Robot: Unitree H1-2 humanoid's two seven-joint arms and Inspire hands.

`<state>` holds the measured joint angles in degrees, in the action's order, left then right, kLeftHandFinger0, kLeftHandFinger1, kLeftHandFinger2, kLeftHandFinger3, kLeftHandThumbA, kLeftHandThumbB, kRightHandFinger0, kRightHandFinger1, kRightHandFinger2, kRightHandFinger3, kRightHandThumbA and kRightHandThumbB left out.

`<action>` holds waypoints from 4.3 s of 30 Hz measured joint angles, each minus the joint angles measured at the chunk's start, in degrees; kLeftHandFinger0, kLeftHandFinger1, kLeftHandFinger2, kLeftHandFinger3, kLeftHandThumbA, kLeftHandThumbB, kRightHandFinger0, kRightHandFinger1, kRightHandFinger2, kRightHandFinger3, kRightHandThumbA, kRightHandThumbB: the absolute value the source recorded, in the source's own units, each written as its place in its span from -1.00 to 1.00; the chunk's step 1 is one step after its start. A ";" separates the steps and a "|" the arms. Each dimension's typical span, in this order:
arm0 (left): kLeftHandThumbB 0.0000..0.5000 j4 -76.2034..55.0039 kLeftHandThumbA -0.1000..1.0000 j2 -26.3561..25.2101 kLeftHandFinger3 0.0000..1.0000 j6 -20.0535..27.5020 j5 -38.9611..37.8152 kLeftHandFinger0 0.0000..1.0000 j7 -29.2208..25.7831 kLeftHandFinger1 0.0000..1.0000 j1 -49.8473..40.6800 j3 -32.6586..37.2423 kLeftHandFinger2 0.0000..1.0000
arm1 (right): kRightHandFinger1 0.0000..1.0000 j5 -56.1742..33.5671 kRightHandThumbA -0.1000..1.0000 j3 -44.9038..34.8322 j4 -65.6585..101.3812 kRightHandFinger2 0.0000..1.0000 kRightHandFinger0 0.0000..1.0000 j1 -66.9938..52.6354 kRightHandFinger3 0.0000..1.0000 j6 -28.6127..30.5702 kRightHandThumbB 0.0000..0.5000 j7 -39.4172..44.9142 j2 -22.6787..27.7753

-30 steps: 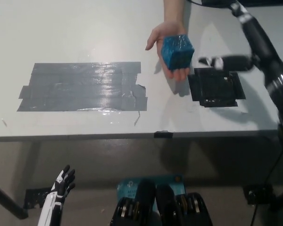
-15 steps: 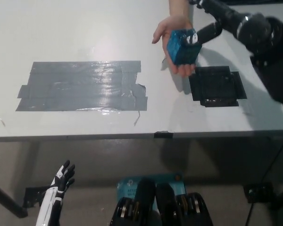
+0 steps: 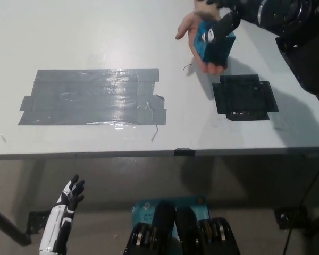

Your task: A person hands a rubik's cube to the robot and rhe robot picks it up with its right hand and places it on the black spot on the desk infron tof it

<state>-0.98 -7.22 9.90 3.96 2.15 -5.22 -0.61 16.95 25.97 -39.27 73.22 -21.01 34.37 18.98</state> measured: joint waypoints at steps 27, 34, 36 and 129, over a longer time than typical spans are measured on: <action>-0.47 -0.26 0.83 -0.10 1.00 -1.32 0.07 1.00 0.00 1.00 1.21 0.04 1.00 | 1.00 5.33 0.37 11.31 -10.53 1.00 1.00 7.98 1.00 2.06 1.00 16.65 2.64; -0.53 -0.24 0.77 -0.07 1.00 -1.33 -0.06 1.00 0.02 1.00 1.71 0.11 1.00 | 0.90 6.30 -0.14 9.27 -10.80 1.00 0.64 5.43 1.00 3.92 0.74 14.58 2.07; -0.52 -0.25 0.77 -0.07 1.00 -1.34 -0.08 1.00 0.02 1.00 1.97 0.12 1.00 | 1.00 6.34 -0.15 8.18 -10.72 1.00 0.73 3.64 1.00 4.65 0.76 12.82 1.77; -0.65 0.98 1.00 0.73 1.00 -3.20 0.59 1.00 -0.08 1.00 4.34 -0.02 1.00 | 1.00 1.14 0.75 -23.95 35.42 1.00 1.00 -27.66 1.00 9.52 0.61 -18.67 3.00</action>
<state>0.00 -6.50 6.70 4.55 2.08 -0.89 -0.63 18.09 2.02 -3.85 45.56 -11.50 15.70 21.99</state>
